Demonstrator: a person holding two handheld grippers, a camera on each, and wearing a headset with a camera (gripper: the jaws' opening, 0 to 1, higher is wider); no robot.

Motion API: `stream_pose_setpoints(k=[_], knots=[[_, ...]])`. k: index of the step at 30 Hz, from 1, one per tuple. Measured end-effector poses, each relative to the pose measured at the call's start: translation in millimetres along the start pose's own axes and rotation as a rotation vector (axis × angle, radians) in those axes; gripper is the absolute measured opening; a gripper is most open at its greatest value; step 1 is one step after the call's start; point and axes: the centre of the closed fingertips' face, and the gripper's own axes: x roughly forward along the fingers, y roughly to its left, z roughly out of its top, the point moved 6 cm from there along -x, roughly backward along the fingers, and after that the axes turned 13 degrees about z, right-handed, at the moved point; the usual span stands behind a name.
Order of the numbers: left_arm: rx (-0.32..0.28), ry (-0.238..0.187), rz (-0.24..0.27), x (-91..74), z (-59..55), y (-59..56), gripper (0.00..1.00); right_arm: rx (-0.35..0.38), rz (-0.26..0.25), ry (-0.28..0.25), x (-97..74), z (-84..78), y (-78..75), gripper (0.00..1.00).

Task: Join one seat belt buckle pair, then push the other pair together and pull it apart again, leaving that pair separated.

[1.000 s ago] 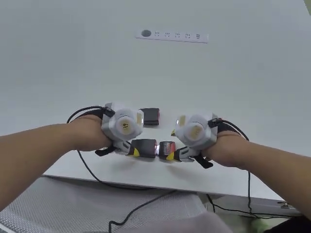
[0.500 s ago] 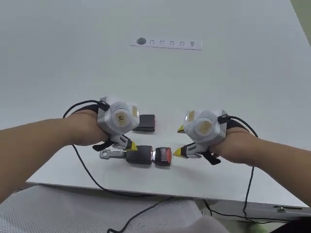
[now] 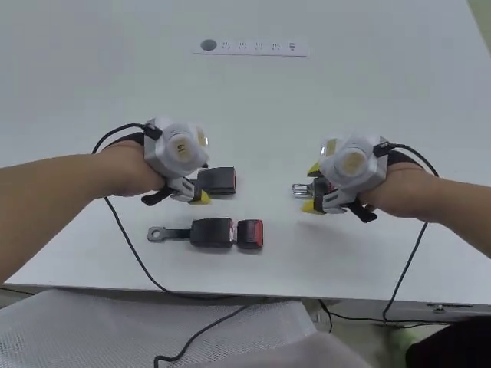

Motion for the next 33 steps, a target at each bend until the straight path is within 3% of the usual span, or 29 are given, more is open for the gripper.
stream_pose_setpoints(k=[6,16,26,33], knots=[[0.006,0.017,-0.021,11.4,-4.0,6.6,0.43,0.032,-0.007,0.011,-6.9,-13.5,-13.0,0.39],[0.006,0.047,-0.053,29.4,-13.1,12.3,0.42,0.037,0.033,0.036,-3.5,-23.6,-16.7,0.39],[-0.015,0.035,-0.107,32.7,-9.5,11.0,0.35,0.010,0.082,0.058,0.8,-25.5,-18.1,0.34],[0.041,0.026,-0.124,31.6,-8.0,10.7,0.33,-0.017,0.095,0.091,1.4,-24.8,-19.1,0.33]])
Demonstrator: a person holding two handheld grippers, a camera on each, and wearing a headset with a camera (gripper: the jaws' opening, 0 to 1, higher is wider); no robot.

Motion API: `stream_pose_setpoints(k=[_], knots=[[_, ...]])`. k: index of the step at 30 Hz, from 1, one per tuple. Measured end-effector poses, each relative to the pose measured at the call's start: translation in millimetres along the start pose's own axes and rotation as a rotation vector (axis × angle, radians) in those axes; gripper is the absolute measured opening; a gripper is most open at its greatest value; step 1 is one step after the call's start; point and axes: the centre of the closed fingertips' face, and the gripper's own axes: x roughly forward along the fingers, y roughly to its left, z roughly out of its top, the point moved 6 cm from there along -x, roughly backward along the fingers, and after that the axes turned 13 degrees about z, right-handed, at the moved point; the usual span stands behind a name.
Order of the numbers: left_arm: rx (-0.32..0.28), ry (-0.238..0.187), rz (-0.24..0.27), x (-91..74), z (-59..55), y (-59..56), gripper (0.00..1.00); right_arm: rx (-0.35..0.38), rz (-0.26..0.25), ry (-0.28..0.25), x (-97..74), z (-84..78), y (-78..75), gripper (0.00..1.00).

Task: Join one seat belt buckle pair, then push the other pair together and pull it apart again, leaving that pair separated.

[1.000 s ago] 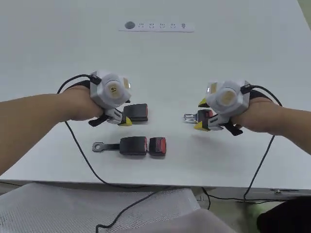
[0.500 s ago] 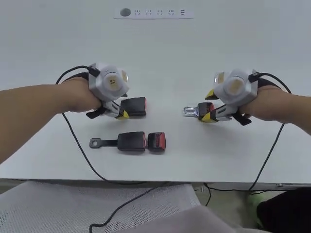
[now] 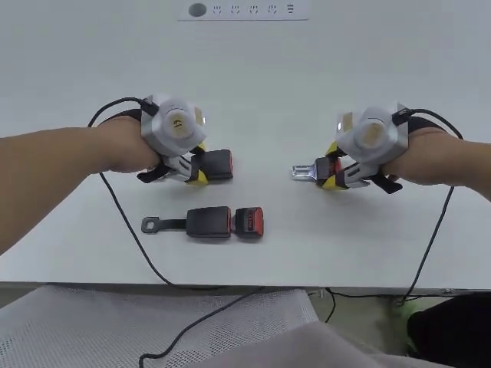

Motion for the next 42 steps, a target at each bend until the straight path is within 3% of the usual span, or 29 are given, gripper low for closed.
stream_pose_setpoints(k=[4,20,34,42], knots=[[0.058,0.004,-0.002,0.6,0.7,-1.8,0.33,0.006,-0.001,-0.003,0.6,1.6,-1.1,0.33],[0.073,0.003,-0.004,-4.3,5.9,-9.5,0.32,0.019,-0.027,-0.028,16.3,31.6,-2.1,0.32],[0.088,0.009,-0.009,-2.2,5.8,-8.0,0.32,-0.002,-0.025,-0.068,38.9,74.3,-0.1,0.32],[0.091,0.008,-0.009,2.4,1.5,-4.8,0.32,-0.014,-0.022,-0.078,45.1,87.1,-2.6,0.32]])
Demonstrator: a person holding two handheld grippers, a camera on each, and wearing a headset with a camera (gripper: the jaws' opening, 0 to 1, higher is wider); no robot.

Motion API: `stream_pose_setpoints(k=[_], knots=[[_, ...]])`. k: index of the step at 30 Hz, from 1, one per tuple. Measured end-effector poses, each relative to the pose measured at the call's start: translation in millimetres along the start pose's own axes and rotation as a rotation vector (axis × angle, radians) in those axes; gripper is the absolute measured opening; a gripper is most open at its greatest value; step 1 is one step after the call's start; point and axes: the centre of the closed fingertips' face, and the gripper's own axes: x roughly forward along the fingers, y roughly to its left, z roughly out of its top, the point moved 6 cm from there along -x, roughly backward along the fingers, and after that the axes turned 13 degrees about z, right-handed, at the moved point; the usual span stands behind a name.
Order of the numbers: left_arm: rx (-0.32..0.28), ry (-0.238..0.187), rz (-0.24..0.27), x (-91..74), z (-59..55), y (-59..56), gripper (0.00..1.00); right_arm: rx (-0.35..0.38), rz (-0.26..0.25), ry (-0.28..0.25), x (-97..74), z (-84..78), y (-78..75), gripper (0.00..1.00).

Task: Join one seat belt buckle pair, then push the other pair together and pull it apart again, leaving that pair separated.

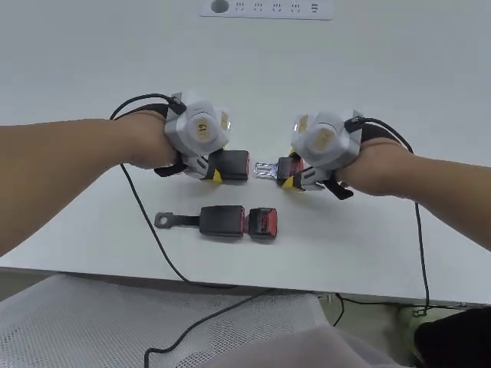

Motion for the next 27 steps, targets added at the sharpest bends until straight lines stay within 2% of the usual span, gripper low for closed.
stream_pose_setpoints(k=[7,10,16,22,27], knots=[[0.003,0.009,-0.002,3.9,-3.6,2.4,0.32,-0.007,0.004,0.010,4.4,9.5,-3.2,0.32],[0.003,0.007,-0.002,4.9,-4.6,3.0,0.32,-0.045,-0.012,0.022,2.9,11.1,-0.8,0.32],[0.011,0.015,-0.002,6.0,-5.1,3.6,0.32,-0.015,0.007,-0.012,8.6,16.4,-0.1,0.31],[0.017,-0.002,-0.005,6.3,-5.7,3.4,0.32,-0.034,-0.001,-0.045,12.2,14.3,-0.1,0.30],[0.026,-0.007,-0.012,6.4,-4.0,3.0,0.32,-0.059,0.026,-0.027,13.6,17.4,-2.7,0.29]])
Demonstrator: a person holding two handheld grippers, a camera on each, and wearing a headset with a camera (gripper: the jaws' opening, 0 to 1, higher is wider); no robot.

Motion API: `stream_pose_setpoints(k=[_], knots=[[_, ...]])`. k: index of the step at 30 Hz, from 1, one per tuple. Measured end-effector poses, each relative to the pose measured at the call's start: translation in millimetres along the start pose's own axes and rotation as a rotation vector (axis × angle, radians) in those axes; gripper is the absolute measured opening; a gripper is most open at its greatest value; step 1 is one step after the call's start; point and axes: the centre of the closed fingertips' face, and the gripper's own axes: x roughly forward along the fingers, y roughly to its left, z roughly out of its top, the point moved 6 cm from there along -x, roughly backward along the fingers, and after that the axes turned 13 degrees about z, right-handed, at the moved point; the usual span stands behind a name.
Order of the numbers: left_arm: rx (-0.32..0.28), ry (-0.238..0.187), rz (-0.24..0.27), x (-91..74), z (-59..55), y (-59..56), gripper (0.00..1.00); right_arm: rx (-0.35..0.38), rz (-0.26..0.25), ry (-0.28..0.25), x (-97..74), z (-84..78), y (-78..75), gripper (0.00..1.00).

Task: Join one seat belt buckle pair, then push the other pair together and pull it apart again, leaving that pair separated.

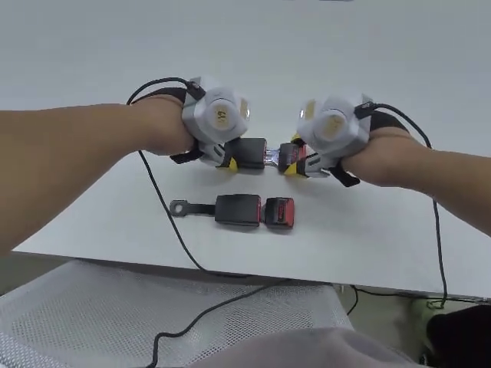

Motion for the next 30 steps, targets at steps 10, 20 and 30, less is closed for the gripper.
stream_pose_setpoints(k=[10,20,30], knots=[[0.015,-0.009,-0.013,-0.4,1.7,-0.6,0.31,0.015,0.006,-0.023,10.3,15.1,1.2,0.28],[0.017,0.002,-0.011,-1.4,2.5,-0.6,0.31,0.004,0.003,0.001,7.0,15.3,1.1,0.28],[0.000,-0.016,-0.006,-7.9,6.3,-3.9,0.31,0.006,-0.004,-0.011,5.1,14.8,1.2,0.28]])
